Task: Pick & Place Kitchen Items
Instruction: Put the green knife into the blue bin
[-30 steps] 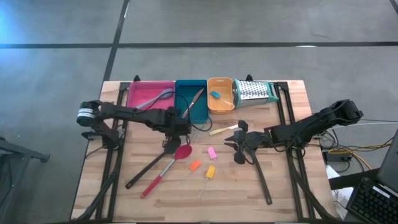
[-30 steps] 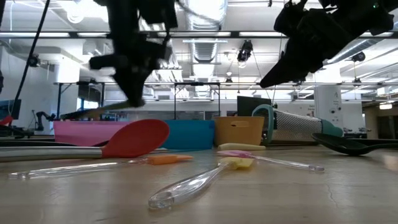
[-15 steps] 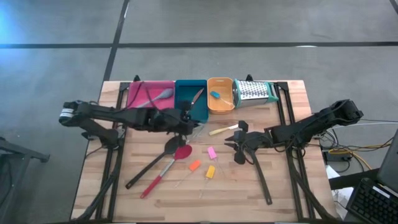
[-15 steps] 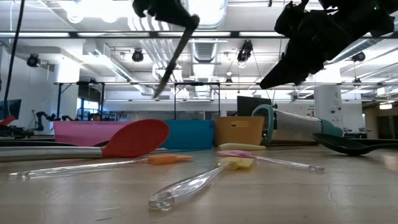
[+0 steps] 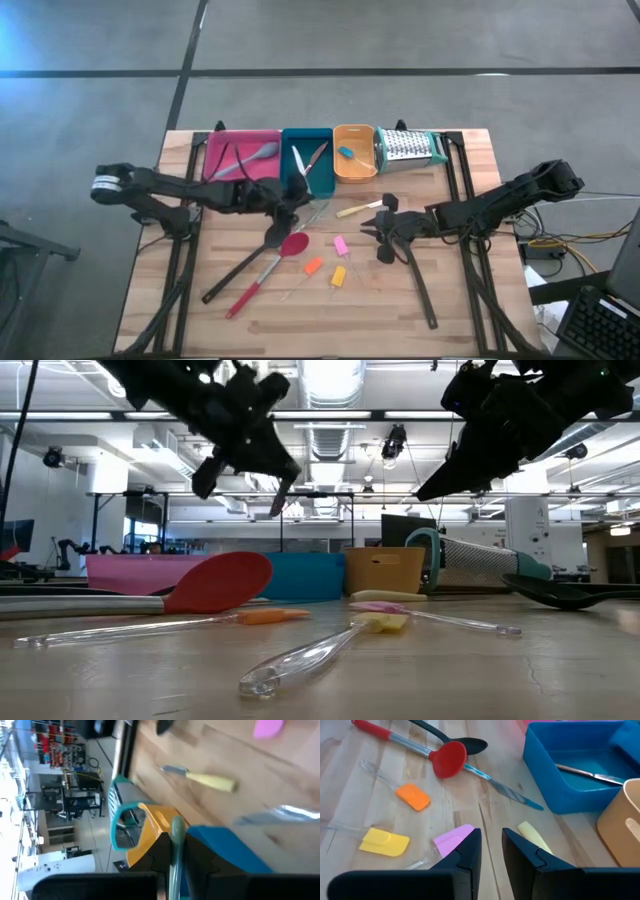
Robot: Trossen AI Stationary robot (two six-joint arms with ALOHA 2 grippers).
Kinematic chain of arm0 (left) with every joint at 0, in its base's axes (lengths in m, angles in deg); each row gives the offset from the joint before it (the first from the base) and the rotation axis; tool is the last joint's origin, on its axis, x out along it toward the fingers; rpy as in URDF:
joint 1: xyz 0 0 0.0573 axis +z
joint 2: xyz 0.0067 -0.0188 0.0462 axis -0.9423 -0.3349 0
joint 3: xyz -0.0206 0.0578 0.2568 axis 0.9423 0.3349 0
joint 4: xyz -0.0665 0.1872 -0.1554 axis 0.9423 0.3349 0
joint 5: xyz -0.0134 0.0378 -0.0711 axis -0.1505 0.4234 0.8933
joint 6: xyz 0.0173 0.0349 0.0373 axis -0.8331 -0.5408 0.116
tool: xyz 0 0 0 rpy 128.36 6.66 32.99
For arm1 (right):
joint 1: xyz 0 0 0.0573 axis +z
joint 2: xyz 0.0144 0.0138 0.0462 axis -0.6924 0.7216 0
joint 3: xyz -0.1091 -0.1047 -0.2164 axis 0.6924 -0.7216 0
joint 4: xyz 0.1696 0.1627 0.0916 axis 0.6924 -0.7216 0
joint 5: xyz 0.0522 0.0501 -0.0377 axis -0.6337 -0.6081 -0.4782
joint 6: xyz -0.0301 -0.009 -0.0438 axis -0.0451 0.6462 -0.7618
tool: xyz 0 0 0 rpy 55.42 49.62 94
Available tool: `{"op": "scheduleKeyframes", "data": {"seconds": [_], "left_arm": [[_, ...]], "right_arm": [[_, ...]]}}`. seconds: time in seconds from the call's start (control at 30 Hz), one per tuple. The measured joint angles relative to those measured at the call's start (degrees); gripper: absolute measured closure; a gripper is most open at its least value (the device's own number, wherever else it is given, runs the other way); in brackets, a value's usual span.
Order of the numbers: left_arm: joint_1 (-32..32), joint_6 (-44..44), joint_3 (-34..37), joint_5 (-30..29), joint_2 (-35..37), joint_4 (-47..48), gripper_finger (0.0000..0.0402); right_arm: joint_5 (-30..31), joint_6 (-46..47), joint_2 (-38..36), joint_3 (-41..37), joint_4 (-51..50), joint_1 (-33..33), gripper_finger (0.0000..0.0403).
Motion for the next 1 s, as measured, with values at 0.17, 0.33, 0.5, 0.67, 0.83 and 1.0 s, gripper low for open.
{"op": "scheduleKeyframes", "data": {"seconds": [0.17,0.33,0.5,0.67,0.83,1.0], "left_arm": [[4.7,1.5,-0.5,7.5,-0.1,1.4,0.0371],[9.5,5.8,-1.5,19.2,-1.2,-3.0,0.0371],[15.0,11.9,1.2,26.8,-1.3,-18.0,0.0371],[19.3,19.0,8.2,35.1,-1.4,-36.2,0.0371],[23.3,24.9,14.4,38.4,-1.4,-47.0,0.0371],[25.9,30.5,16.8,40.3,-1.4,-50.3,0.0371]], "right_arm": [[0.0,-0.6,0.0,0.3,1.4,-0.1,0.0331],[0.0,-2.8,0.0,1.2,2.3,-0.1,0.0322],[0.0,-3.7,0.0,1.3,2.3,-0.1,0.0316],[0.0,-4.4,0.0,1.3,2.3,-0.1,0.0321],[0.0,-5.2,0.0,2.0,2.3,-0.1,0.0331],[0.1,-6.3,0.0,2.9,3.6,-0.1,0.0335]]}}
